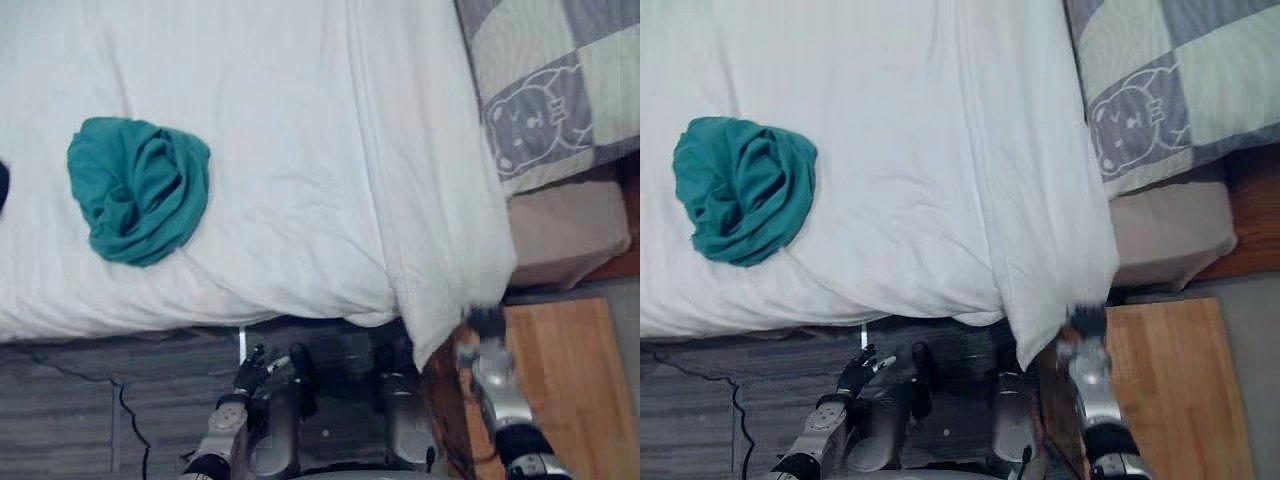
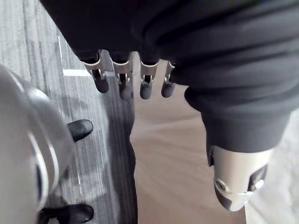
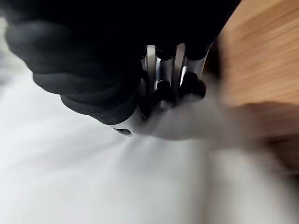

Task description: Tidy the bed and pick cloth on bed and put in laundry

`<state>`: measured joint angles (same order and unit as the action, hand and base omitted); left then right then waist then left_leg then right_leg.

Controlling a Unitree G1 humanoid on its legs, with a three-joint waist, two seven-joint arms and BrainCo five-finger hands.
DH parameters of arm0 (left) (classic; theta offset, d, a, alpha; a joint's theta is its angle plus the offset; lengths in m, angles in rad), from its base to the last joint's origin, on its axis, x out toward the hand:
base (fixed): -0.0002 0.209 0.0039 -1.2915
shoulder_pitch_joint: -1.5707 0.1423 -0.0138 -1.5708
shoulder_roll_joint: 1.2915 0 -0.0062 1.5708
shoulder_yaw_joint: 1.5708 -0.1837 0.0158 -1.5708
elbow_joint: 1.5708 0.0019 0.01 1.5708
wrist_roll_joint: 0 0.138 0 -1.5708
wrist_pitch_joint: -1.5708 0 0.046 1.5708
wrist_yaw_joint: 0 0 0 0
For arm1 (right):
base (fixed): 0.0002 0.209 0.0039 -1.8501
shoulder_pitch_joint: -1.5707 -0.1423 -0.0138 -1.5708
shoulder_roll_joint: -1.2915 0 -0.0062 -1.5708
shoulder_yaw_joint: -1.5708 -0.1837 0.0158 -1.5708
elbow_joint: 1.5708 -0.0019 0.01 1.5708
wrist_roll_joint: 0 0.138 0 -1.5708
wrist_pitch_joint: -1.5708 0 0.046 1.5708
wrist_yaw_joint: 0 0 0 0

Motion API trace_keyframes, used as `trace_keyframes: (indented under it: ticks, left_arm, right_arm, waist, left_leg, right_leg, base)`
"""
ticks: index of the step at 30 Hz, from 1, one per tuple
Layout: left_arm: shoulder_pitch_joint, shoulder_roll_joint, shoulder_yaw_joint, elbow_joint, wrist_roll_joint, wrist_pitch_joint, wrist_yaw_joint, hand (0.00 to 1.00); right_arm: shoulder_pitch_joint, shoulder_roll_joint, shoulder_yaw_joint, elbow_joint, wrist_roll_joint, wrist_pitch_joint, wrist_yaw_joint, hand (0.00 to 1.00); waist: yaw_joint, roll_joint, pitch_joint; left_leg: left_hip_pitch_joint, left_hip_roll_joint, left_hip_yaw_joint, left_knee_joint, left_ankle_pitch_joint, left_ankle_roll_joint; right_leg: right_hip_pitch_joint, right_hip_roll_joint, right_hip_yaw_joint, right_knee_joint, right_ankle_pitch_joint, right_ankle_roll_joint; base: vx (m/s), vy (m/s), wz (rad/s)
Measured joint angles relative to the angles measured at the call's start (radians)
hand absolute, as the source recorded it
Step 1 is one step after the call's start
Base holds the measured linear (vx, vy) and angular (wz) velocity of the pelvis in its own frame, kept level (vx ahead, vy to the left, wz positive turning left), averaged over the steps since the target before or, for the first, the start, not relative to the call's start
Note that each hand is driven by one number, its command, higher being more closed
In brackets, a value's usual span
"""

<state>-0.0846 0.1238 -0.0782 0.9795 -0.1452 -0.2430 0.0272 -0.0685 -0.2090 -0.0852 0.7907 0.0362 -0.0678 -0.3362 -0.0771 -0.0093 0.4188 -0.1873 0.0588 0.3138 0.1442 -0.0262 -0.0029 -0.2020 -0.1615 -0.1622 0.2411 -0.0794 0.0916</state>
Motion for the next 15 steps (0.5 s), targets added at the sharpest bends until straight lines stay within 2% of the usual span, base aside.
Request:
trace_keyframes:
  ticks: [1,3,6,7,8,10,11,12,13,14,15]
  left_arm:
    - [0.0,-0.002,0.001,-0.001,0.0,0.008,0.001,0.0]
    - [0.004,-0.001,0.005,0.0,0.0,0.039,0.01,0.0]
    - [0.023,0.0,0.011,0.005,0.0,0.042,0.024,0.0]
    - [0.023,0.0,0.012,0.005,0.0,0.042,0.026,0.0]
    - [0.026,0.001,0.012,0.011,0.0,0.042,0.036,0.0]
    - [0.032,0.001,0.012,0.013,0.0,0.044,0.039,0.0]
    - [0.042,0.003,0.012,0.013,0.0,0.043,0.037,0.0]
    - [0.069,0.002,0.015,0.014,0.001,0.042,0.035,0.0]
    - [0.078,0.0,0.021,0.021,0.001,0.043,0.031,0.0]
    - [0.093,0.0,0.043,0.045,0.001,0.044,0.018,0.0]
    - [0.115,0.003,0.056,0.063,-0.003,0.048,0.013,0.0]
  right_arm:
    - [0.044,0.013,-0.012,0.087,-0.018,0.037,0.024,0.0]
    - [0.128,0.05,-0.015,0.14,-0.047,0.056,0.059,0.0]
    - [0.197,0.082,-0.013,0.168,-0.074,0.046,0.093,0.0]
    - [0.191,0.083,-0.012,0.173,-0.083,0.043,0.099,0.0]
    - [0.18,0.086,0.007,0.174,-0.091,0.031,0.103,0.0]
    - [0.181,0.089,0.013,0.172,-0.094,0.016,0.103,0.0]
    - [0.181,0.089,0.009,0.171,-0.088,0.009,0.101,0.0]
    - [0.183,0.086,-0.011,0.169,-0.078,0.004,0.098,0.0]
    - [0.182,0.091,-0.027,0.167,-0.076,0.003,0.098,0.0]
    - [0.175,0.093,-0.061,0.165,-0.076,0.003,0.096,0.0]
    - [0.177,0.092,-0.08,0.167,-0.076,0.004,0.095,0.0]
  waist:
    - [0.001,0.0,0.0]
    - [-0.01,0.001,-0.004]
    - [-0.019,-0.001,-0.063]
    - [-0.018,0.0,-0.064]
    - [-0.017,0.001,-0.064]
    - [-0.015,0.0,-0.067]
    - [-0.013,-0.002,-0.073]
    - [-0.013,0.003,-0.102]
    - [-0.011,0.009,-0.107]
    - [-0.011,0.014,-0.111]
    - [-0.015,-0.004,-0.125]
  left_leg:
    - [0.02,-0.002,0.006,-0.014,0.001,-0.001]
    - [0.066,-0.003,0.017,-0.037,0.001,-0.002]
    - [0.094,0.006,0.047,-0.008,-0.024,-0.026]
    - [0.092,0.016,0.047,0.029,-0.041,-0.026]
    - [0.083,0.05,0.048,0.14,-0.089,-0.038]
    - [0.074,0.078,0.057,0.235,-0.103,-0.042]
    - [0.078,0.08,0.058,0.253,-0.103,-0.042]
    - [0.081,0.084,0.068,0.25,-0.145,-0.048]
    - [0.086,0.101,0.088,0.266,-0.17,-0.044]
    - [0.084,0.154,0.101,0.341,-0.203,-0.011]
    - [0.081,0.221,0.094,0.413,-0.207,-0.004]
  right_leg:
    - [0.016,0.002,0.0,-0.013,0.001,0.001]
    - [0.054,0.006,0.001,-0.027,0.001,0.001]
    - [0.085,0.008,0.015,-0.036,0.001,0.002]
    - [0.099,0.007,0.015,-0.035,0.0,0.003]
    - [0.141,0.009,0.007,-0.032,-0.013,0.008]
    - [0.189,0.005,-0.013,-0.023,-0.024,0.007]
    - [0.202,0.0,-0.023,-0.015,-0.032,0.007]
    - [0.198,-0.013,-0.034,-0.001,-0.051,0.011]
    - [0.193,-0.016,-0.036,0.011,-0.057,0.01]
    - [0.198,-0.02,-0.033,0.023,-0.059,0.009]
    - [0.195,-0.054,-0.022,0.038,-0.06,0.027]
  base:
    - [0.16,-0.027,-0.17]
    - [0.15,-0.024,-0.18]
    - [0.1,-0.002,-0.25]
    - [0.05,0.014,-0.17]
    - [0.0,0.0,0.0]
    - [-0.05,0.033,0.24]
    - [-0.1,0.062,0.4]
    - [-0.06,0.039,0.27]
    - [-0.07,0.078,0.18]
    - [-0.04,0.121,-0.02]
    - [-0.05,0.165,0.03]
